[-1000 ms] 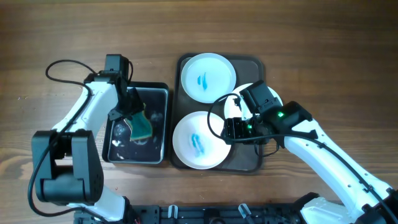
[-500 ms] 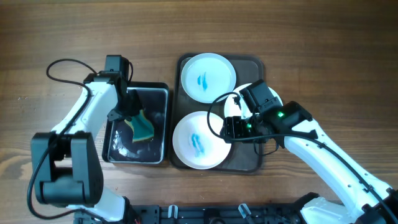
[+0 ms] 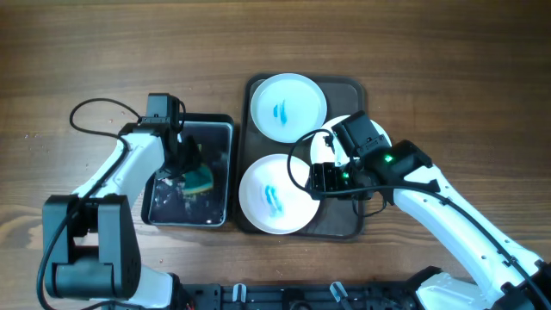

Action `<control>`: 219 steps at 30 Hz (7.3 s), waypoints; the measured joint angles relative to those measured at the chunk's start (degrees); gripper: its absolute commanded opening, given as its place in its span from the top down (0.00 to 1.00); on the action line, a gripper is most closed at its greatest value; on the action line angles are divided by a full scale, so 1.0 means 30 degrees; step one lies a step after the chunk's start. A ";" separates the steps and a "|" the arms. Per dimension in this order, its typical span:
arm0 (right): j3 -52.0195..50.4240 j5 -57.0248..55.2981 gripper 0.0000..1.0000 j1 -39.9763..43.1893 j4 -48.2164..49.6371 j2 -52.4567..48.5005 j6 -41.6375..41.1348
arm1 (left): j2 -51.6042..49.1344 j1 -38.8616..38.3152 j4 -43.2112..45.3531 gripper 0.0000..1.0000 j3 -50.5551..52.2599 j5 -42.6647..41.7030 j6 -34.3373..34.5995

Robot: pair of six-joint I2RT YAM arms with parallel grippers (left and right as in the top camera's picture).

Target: Clean dirty plates on tray and stack at the side

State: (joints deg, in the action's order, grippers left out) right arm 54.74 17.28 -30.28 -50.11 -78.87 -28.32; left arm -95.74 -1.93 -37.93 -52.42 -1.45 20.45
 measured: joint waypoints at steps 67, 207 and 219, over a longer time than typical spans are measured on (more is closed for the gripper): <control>-0.3104 -0.2055 0.96 -0.0022 0.9865 -0.5151 -0.1064 | 0.3883 -0.2266 -0.6790 0.96 -0.3300 -0.1778 -0.0787; -0.2929 -0.4488 0.96 -0.0087 0.8510 -0.4925 -0.2980 | -0.2499 -1.0105 0.2069 0.70 -0.2790 -0.9442 0.0976; -0.2929 -0.4488 0.96 -0.0087 0.8510 -0.4925 -0.2980 | -0.1392 -1.0732 0.1894 0.52 -0.2776 -0.9020 0.0321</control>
State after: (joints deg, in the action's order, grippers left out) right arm 45.95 3.81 -30.55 -24.58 -93.65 -37.26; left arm -99.92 -34.13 -32.25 -60.75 -28.51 21.41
